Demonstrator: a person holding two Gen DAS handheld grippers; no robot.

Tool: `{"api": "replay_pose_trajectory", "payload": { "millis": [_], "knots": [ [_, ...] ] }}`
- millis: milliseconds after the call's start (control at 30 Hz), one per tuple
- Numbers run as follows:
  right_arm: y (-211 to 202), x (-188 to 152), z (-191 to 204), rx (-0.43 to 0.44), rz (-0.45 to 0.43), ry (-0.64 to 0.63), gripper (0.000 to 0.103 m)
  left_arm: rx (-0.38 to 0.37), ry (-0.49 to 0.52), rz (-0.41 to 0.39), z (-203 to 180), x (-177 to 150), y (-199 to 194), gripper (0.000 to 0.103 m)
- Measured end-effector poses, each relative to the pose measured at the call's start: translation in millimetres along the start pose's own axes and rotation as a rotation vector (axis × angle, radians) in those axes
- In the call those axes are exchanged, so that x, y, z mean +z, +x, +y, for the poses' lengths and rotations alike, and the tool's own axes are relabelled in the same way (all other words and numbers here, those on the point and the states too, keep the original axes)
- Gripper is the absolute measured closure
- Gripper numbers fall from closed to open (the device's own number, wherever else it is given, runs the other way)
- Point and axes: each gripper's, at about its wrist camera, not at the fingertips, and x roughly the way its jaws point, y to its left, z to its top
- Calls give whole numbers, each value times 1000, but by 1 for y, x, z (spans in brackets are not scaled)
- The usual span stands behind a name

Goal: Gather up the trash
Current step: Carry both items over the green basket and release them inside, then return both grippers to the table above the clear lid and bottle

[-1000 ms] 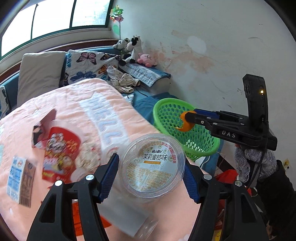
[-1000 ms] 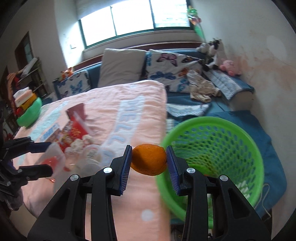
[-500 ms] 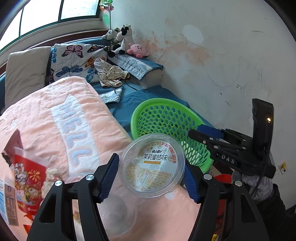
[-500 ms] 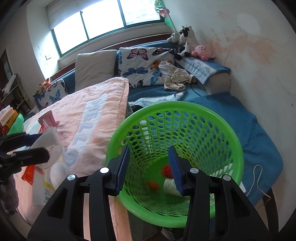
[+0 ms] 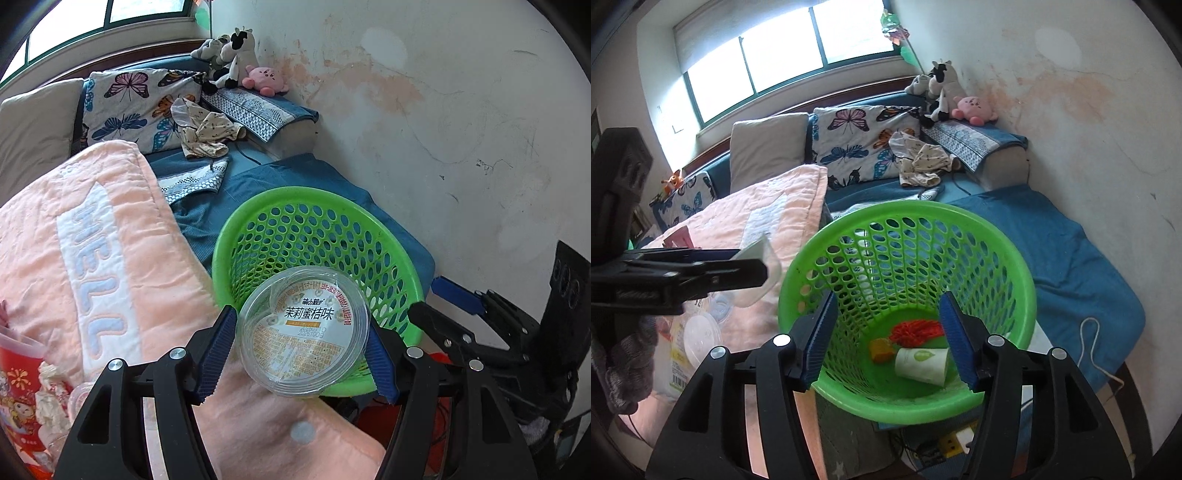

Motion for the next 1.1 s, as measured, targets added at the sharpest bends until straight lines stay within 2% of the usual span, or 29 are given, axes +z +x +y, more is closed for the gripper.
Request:
{"api": "replay_pose_trajectory", "payload": {
  "millis": [200,333,400,567,800,1100],
  "knots": [
    [-1,-8,-9,0,10,29,44,-18,-16,13,-6,5,15,36],
    [-2,-12,-7,7,16,34,44,-29,-24,5,-6,4,15,24],
    [-2,-13,-5,9,15,32,44,-32,-23,-5,-6,3,11,23],
    [-6,-14,6,27,8,19,42,-10,-10,-31,-3,-3,-7,23],
    [-10,-15,32,75,-3,-18,39,75,-8,-62,16,-28,-49,23],
    [-10,-21,78,147,3,-75,35,146,-112,-113,68,-69,-105,23]
  ]
}}
